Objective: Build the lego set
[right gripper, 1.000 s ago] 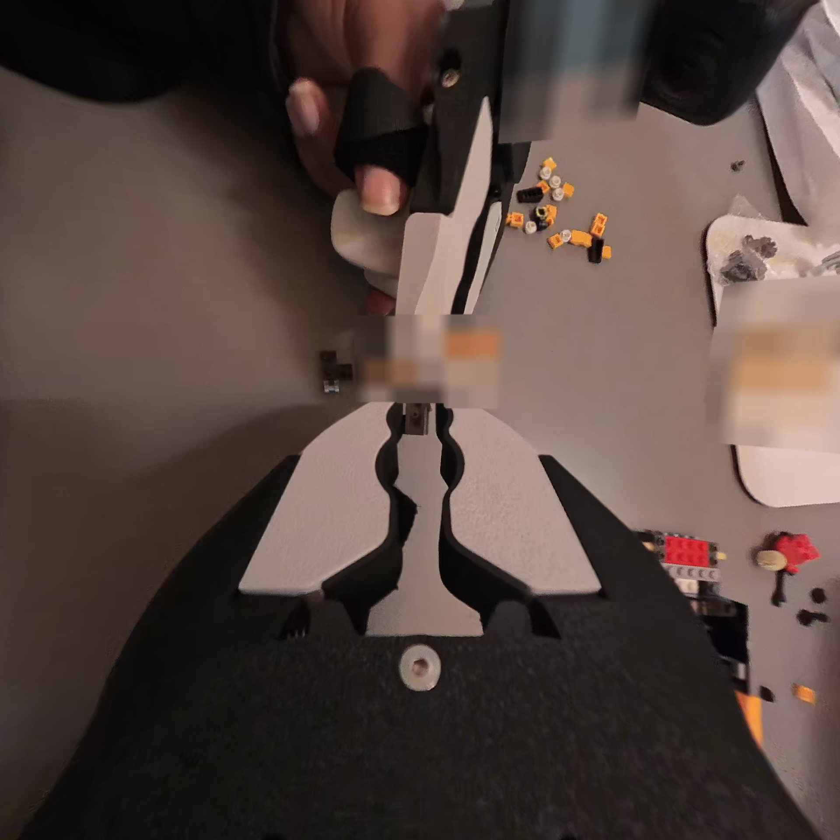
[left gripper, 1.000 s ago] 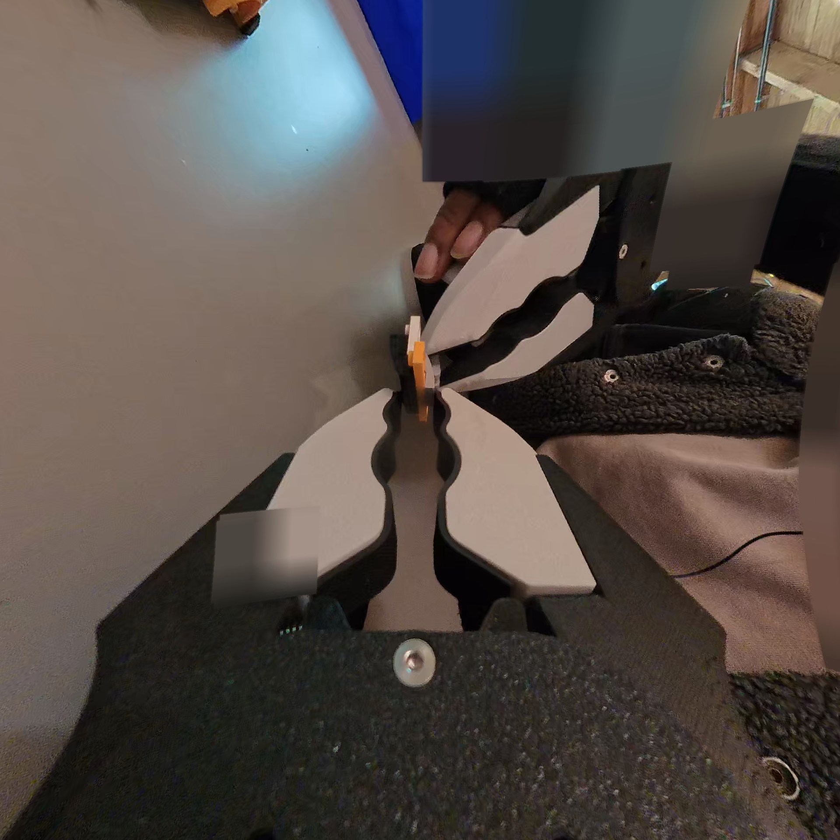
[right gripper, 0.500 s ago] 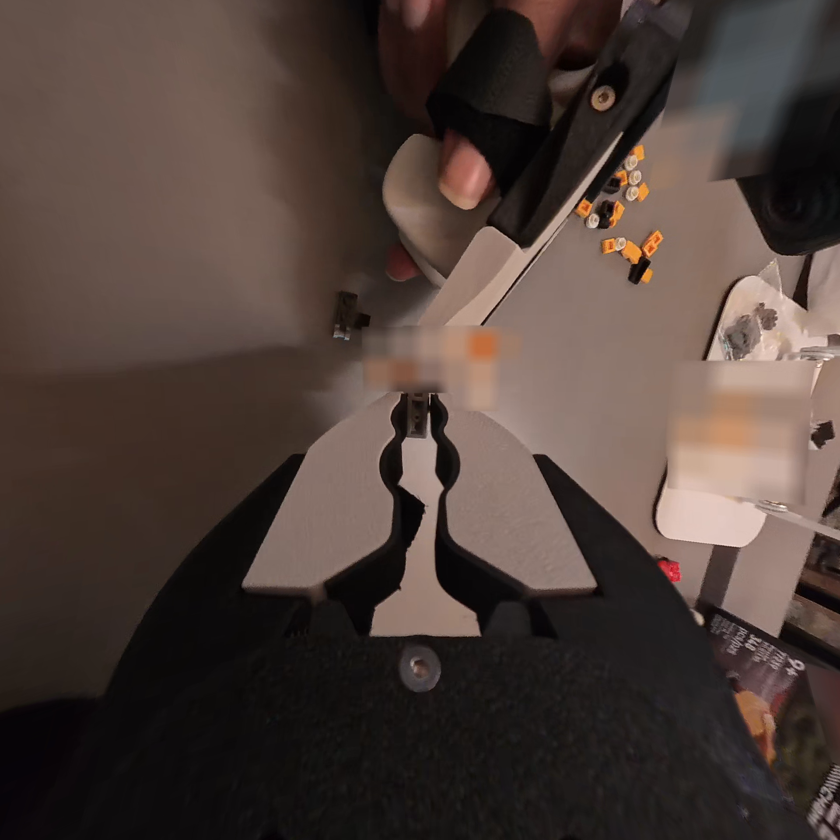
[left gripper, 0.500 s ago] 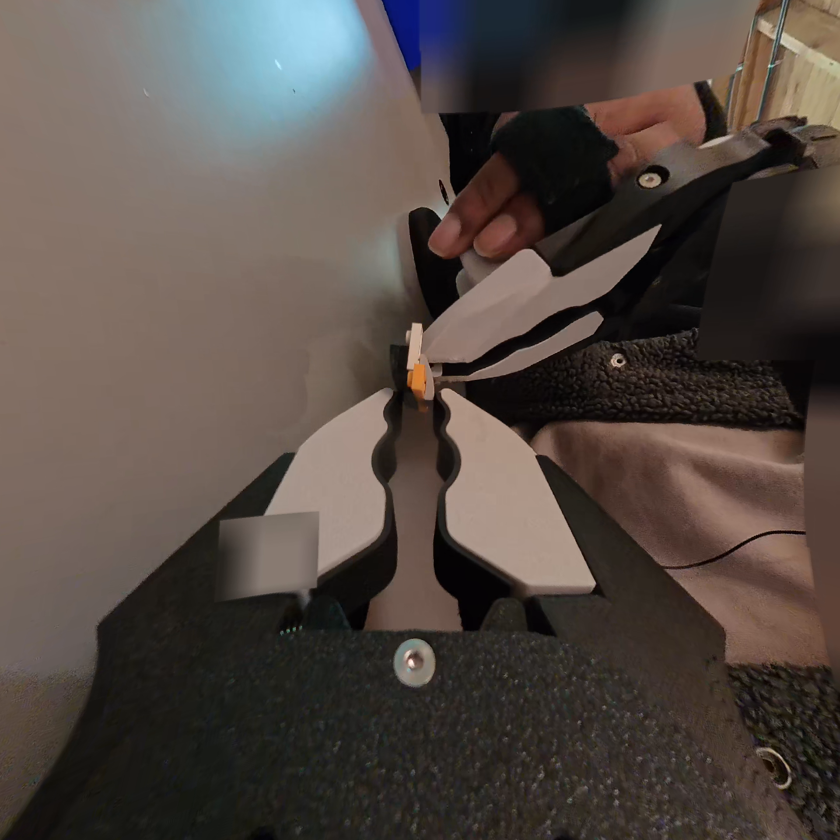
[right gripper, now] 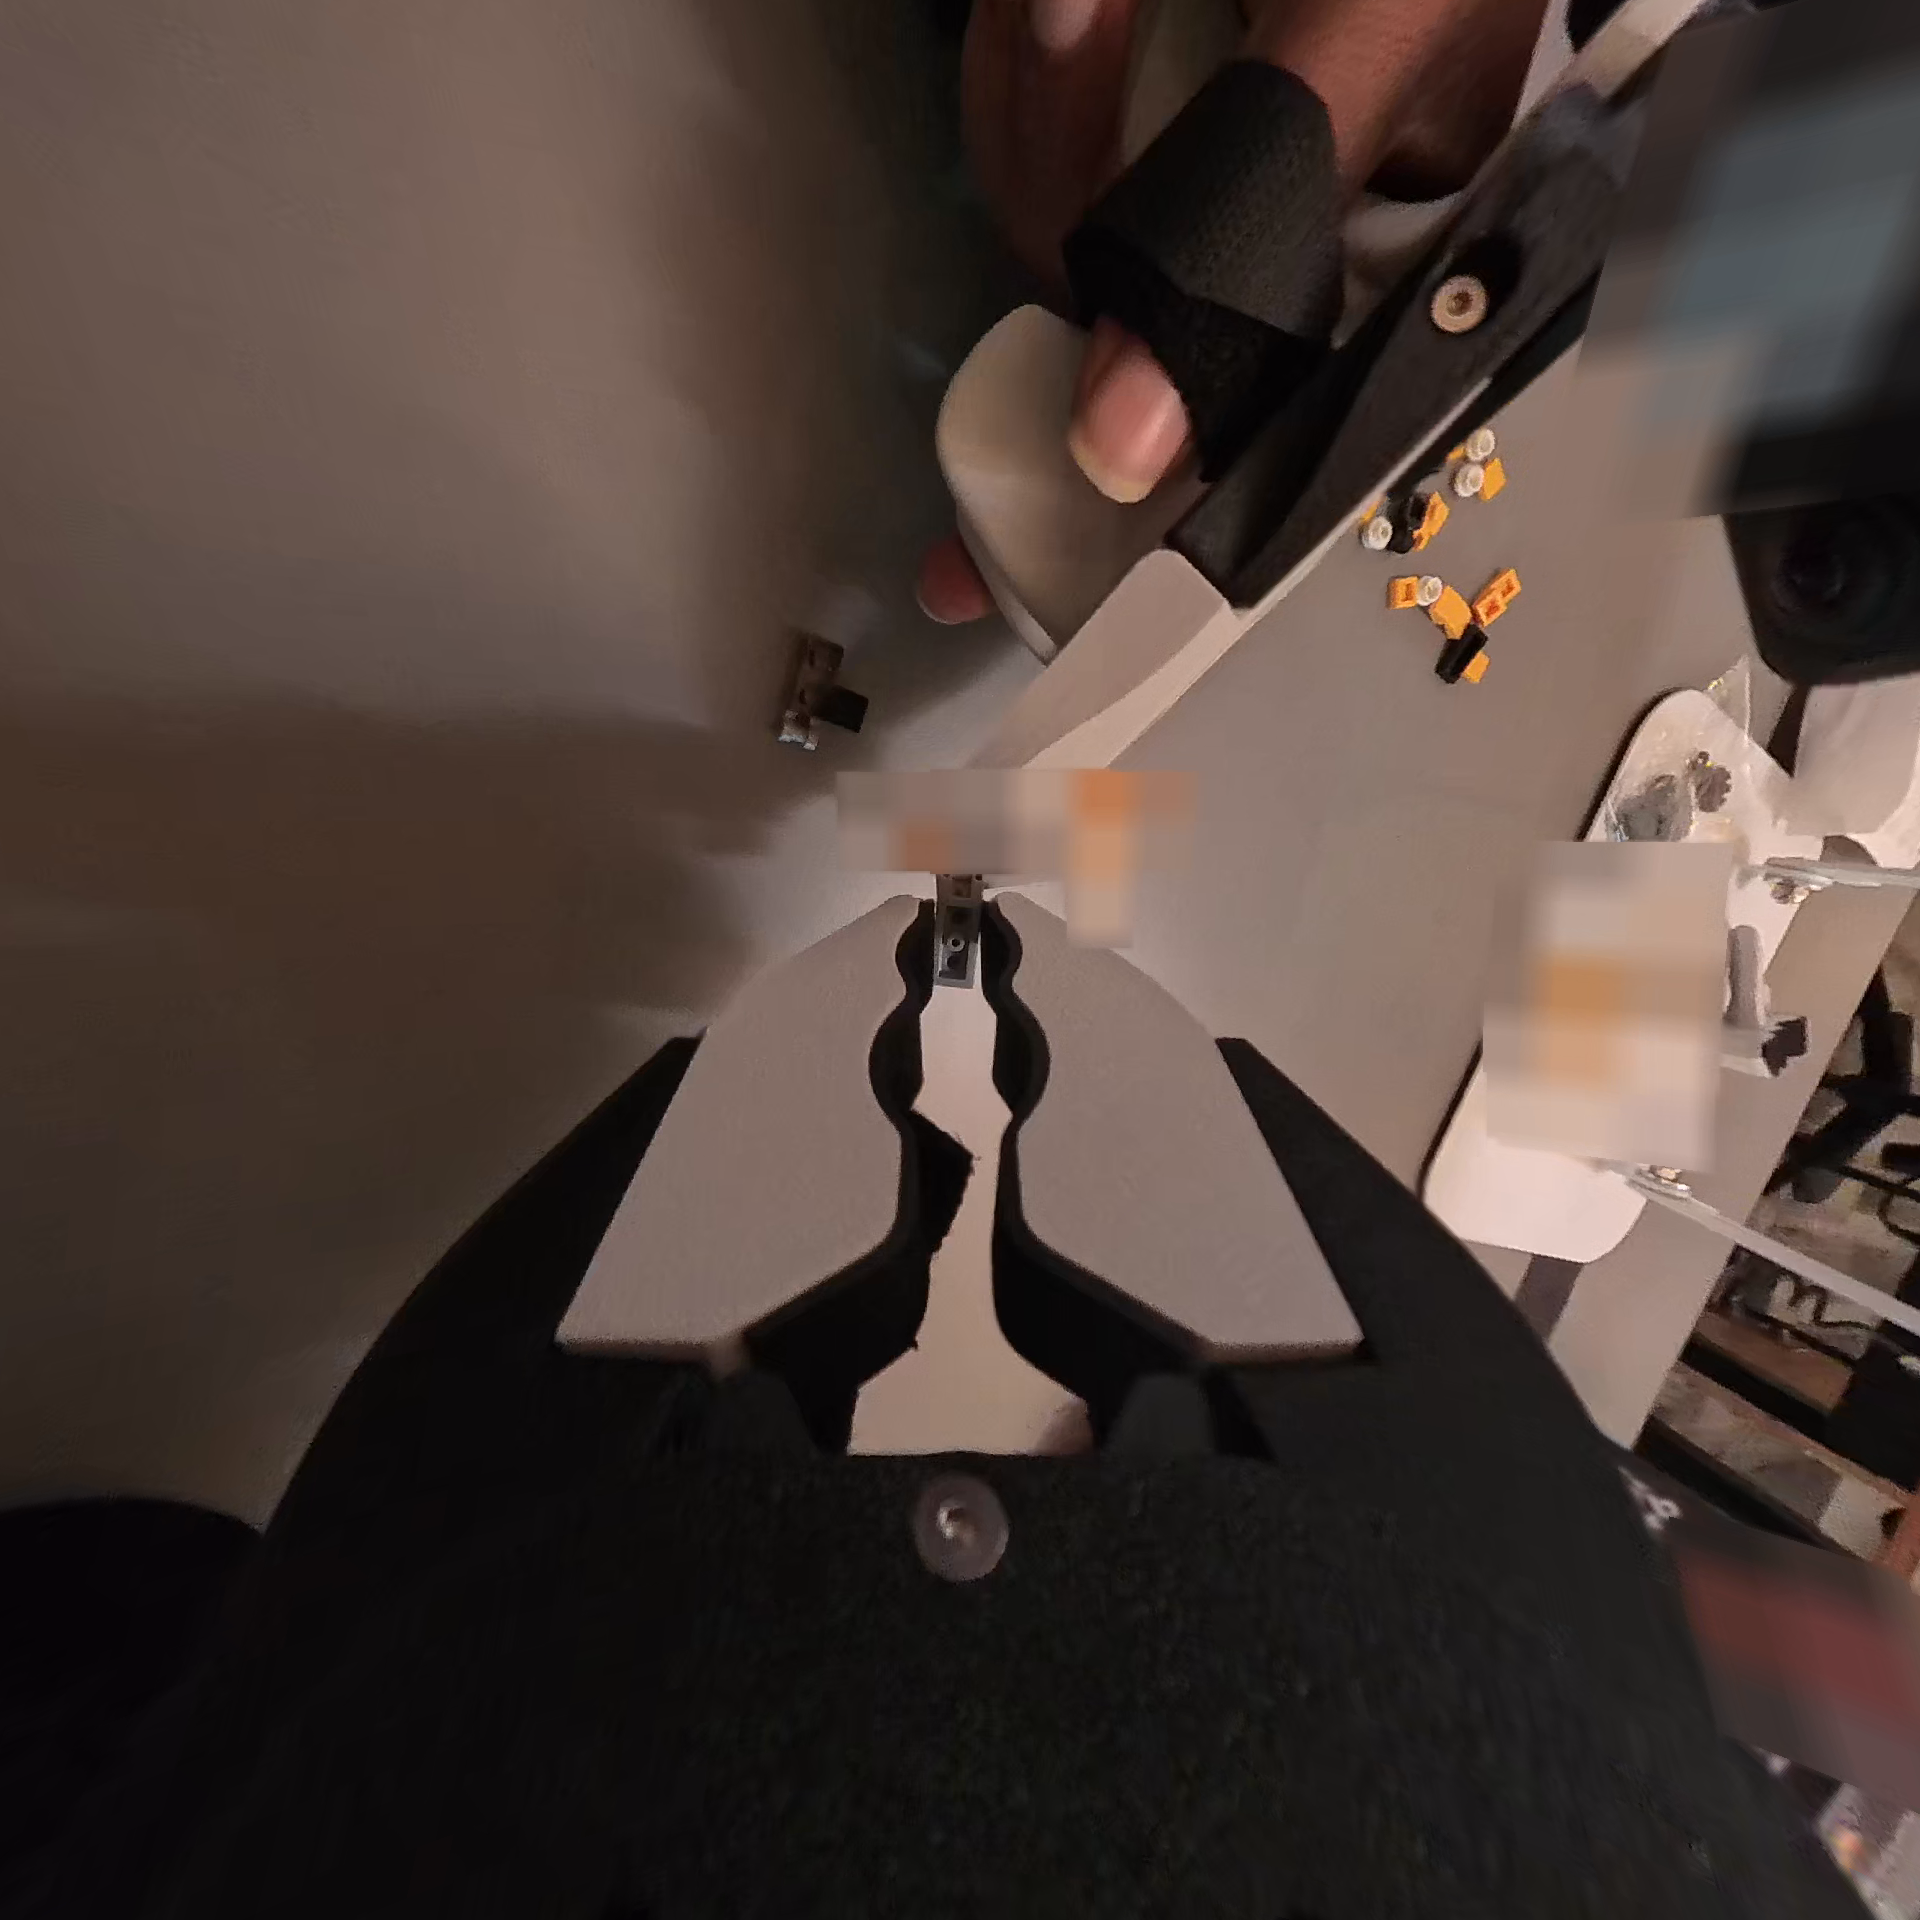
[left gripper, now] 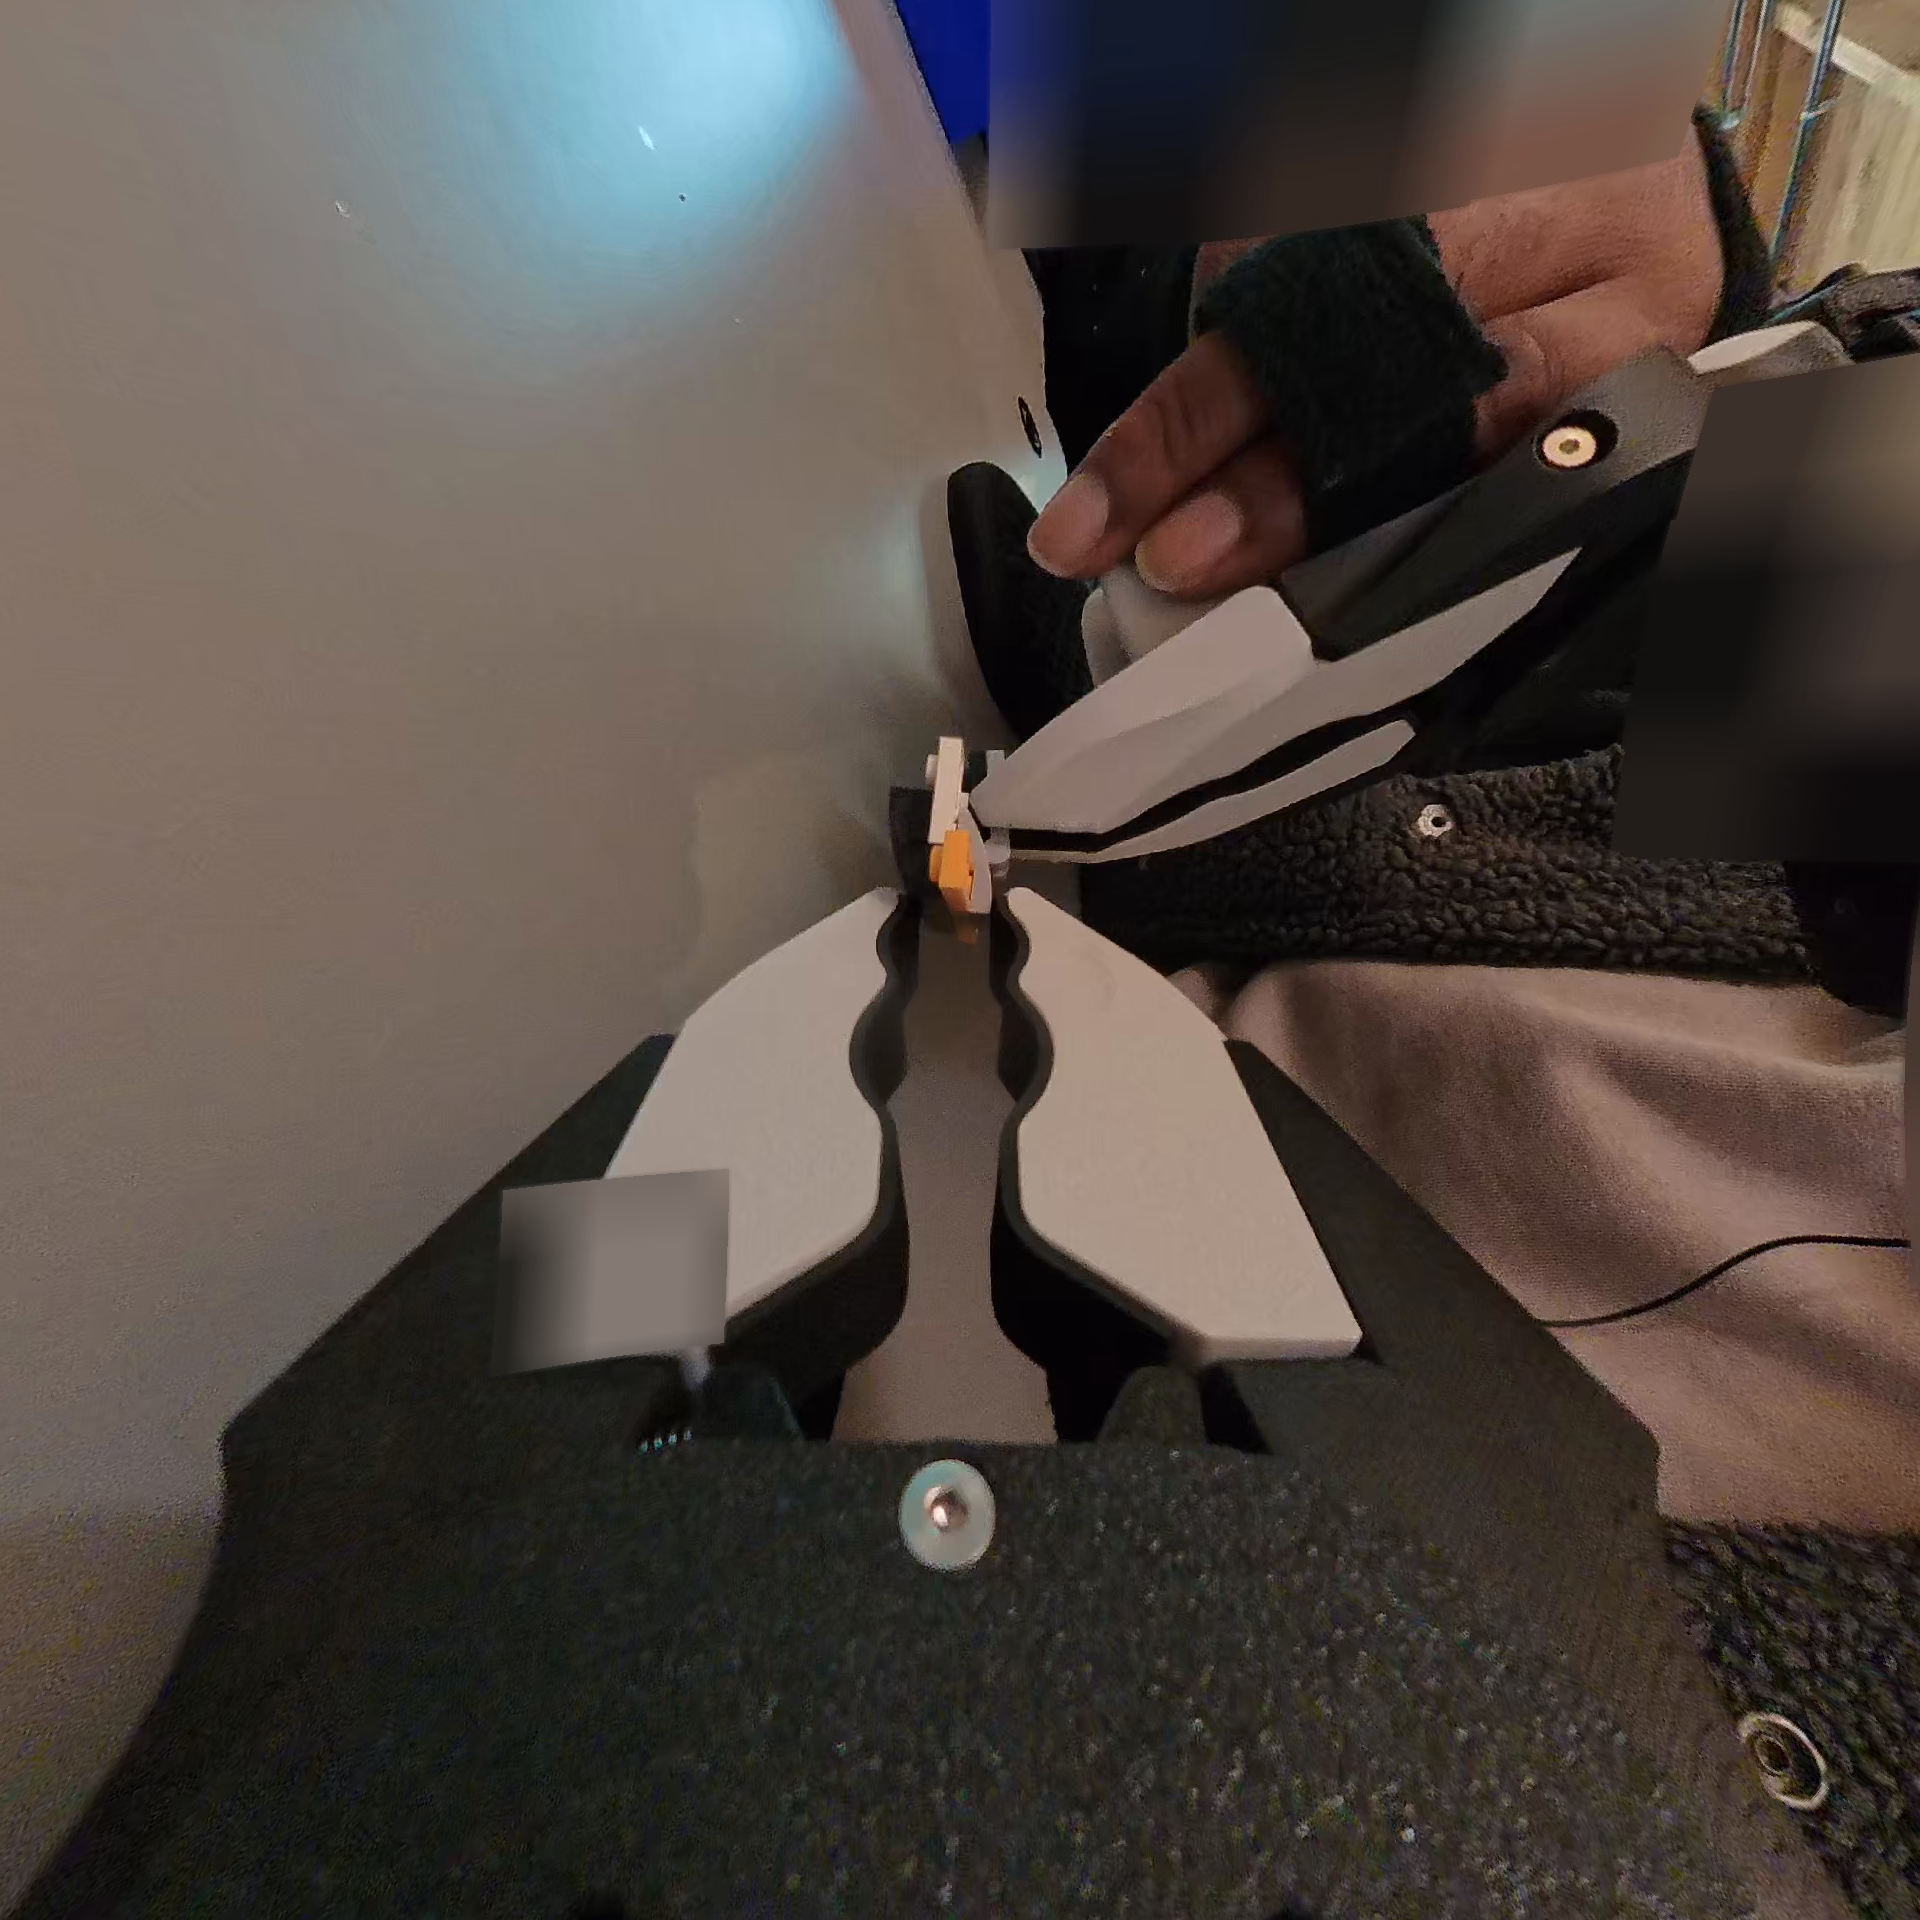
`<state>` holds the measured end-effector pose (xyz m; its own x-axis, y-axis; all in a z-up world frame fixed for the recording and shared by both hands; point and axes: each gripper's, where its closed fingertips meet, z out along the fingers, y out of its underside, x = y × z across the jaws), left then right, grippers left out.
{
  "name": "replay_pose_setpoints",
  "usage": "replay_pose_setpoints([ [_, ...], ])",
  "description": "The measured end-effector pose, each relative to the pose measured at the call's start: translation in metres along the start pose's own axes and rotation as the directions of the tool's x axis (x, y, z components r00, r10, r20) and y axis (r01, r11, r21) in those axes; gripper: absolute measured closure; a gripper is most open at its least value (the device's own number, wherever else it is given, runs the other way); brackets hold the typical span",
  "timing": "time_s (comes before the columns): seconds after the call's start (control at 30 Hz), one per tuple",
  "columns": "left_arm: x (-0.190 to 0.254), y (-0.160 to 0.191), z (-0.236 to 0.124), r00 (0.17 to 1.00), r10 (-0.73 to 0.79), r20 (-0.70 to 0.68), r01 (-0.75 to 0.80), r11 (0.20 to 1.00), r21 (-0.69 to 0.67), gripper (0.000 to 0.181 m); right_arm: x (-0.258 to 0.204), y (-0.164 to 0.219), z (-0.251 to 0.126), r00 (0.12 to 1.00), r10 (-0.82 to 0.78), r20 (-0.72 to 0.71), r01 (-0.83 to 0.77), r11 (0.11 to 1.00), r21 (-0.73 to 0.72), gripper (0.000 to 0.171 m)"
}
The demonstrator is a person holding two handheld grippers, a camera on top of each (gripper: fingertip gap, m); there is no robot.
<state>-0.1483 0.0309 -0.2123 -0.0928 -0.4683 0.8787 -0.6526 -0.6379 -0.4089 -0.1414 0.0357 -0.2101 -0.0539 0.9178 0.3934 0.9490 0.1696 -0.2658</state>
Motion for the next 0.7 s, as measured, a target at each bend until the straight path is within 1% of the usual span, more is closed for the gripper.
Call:
replay_pose_setpoints([
  [0.17, 0.000, 0.002, 0.002, 1.000, 0.013, 0.015, -0.013, 1.000, -0.016, 0.169, -0.003, 0.000, 0.000, 0.997, -0.075, 0.010, 0.076, 0.996, -0.056, 0.163],
  [0.33, -0.001, 0.002, 0.001, 0.999, 0.026, 0.032, -0.026, 1.000, -0.015, 0.169, -0.001, 0.000, 0.001, 0.997, -0.072, -0.004, 0.072, 0.995, -0.063, 0.163],
  [0.4, -0.001, 0.001, -0.001, 0.998, 0.042, 0.047, -0.041, 0.999, -0.005, 0.169, 0.002, 0.001, -0.004, 1.000, 0.010, -0.008, -0.010, 1.000, -0.015, 0.158],
  [0.47, -0.003, -0.001, -0.003, 0.995, 0.065, 0.072, -0.066, 0.998, 0.006, 0.169, 0.008, 0.002, -0.011, 0.981, 0.192, 0.019, -0.193, 0.976, 0.103, 0.153],
  [0.53, 0.000, -0.006, -0.006, 0.992, 0.098, 0.080, -0.100, 0.995, 0.026, 0.169, 0.009, 0.003, -0.016, 0.912, 0.392, 0.120, -0.410, 0.881, 0.235, 0.148],
  [0.6, 0.004, -0.010, -0.007, 0.981, 0.167, 0.103, -0.172, 0.984, 0.041, 0.169, 0.011, 0.003, -0.019, 0.801, 0.542, 0.256, -0.599, 0.722, 0.346, 0.143],
  [0.67, 0.012, -0.015, -0.006, 0.958, 0.257, 0.126, -0.265, 0.962, 0.057, 0.169, 0.013, 0.002, -0.021, 0.682, 0.622, 0.386, -0.731, 0.551, 0.403, 0.142],
  [0.7, 0.013, -0.017, -0.006, 0.938, 0.307, 0.163, -0.318, 0.947, 0.050, 0.169, 0.015, 0.001, -0.022, 0.641, 0.635, 0.431, -0.766, 0.488, 0.420, 0.143],
])
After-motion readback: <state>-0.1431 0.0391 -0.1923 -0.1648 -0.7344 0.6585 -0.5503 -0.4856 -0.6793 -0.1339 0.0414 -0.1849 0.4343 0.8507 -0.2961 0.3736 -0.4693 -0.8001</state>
